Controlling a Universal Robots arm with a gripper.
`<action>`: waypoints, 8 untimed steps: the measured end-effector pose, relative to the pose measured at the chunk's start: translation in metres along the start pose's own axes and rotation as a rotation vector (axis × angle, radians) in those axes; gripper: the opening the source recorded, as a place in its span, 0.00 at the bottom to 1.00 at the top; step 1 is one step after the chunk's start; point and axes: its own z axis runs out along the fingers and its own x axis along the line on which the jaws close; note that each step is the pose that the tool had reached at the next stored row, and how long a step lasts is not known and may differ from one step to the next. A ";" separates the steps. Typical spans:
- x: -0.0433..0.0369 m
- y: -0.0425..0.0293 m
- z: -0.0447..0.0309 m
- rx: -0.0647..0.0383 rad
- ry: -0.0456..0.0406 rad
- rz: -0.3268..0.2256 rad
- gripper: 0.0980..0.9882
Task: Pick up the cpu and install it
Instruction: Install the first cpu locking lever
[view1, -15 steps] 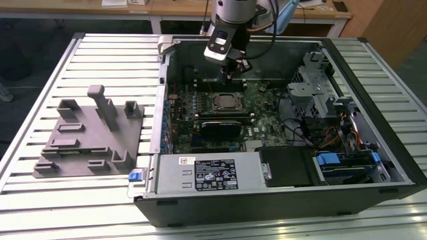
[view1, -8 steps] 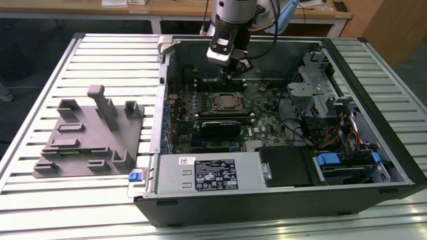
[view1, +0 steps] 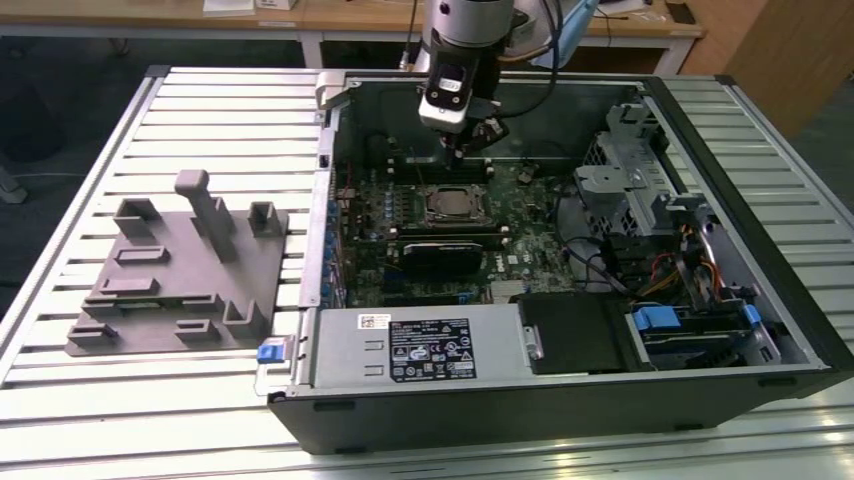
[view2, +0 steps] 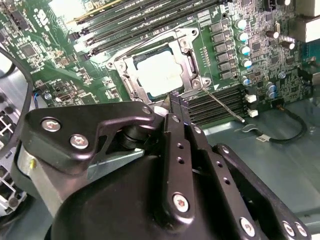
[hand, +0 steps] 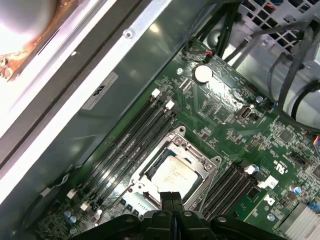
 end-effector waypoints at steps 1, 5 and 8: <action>0.0000 0.0000 0.0000 0.000 0.0002 -0.008 0.01; 0.0000 0.0000 0.0000 0.001 0.0012 -0.048 0.01; 0.0000 0.0000 0.0000 0.001 0.0020 -0.077 0.01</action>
